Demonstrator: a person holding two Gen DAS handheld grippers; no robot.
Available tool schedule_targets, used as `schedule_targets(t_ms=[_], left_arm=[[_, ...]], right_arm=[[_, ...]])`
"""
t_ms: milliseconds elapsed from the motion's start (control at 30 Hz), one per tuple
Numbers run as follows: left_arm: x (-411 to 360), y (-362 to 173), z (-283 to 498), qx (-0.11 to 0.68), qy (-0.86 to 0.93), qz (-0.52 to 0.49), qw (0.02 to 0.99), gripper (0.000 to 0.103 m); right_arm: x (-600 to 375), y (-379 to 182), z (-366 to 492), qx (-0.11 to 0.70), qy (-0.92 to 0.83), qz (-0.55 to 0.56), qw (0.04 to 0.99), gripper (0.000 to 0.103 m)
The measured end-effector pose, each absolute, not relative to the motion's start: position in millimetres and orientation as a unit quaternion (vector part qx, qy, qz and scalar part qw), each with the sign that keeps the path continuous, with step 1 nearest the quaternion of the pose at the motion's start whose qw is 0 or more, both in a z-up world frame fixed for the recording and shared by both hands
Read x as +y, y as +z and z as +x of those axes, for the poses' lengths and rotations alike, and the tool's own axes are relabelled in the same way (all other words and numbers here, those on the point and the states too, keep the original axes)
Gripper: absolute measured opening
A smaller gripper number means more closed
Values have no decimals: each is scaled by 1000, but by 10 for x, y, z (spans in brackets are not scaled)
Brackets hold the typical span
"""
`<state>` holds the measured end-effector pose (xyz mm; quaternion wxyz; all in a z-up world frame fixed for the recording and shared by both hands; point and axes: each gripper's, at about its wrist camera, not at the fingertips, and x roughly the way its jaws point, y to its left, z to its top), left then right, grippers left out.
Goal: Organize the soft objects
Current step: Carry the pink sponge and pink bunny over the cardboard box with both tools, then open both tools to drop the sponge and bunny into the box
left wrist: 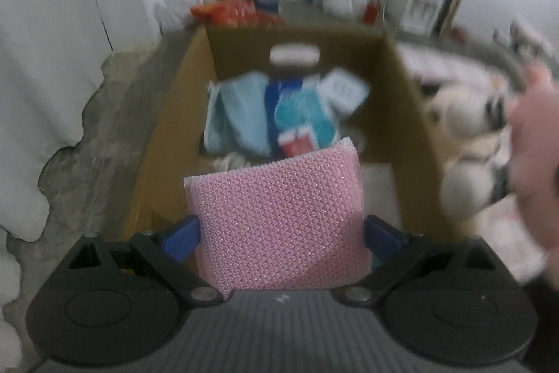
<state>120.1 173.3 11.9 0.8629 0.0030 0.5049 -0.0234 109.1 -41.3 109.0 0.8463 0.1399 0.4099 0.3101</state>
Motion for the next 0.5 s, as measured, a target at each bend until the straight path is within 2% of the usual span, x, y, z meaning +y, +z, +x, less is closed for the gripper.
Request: schedule_targets(t_ms=[233, 500], left_arm=[[1667, -293, 1413, 563, -46, 81, 821, 101], [1596, -541, 1482, 599, -46, 131, 789, 103]], right_arm=[[-30, 1039, 1253, 431, 320, 131, 834, 84], [-85, 941, 1352, 441, 319, 134, 828, 85]])
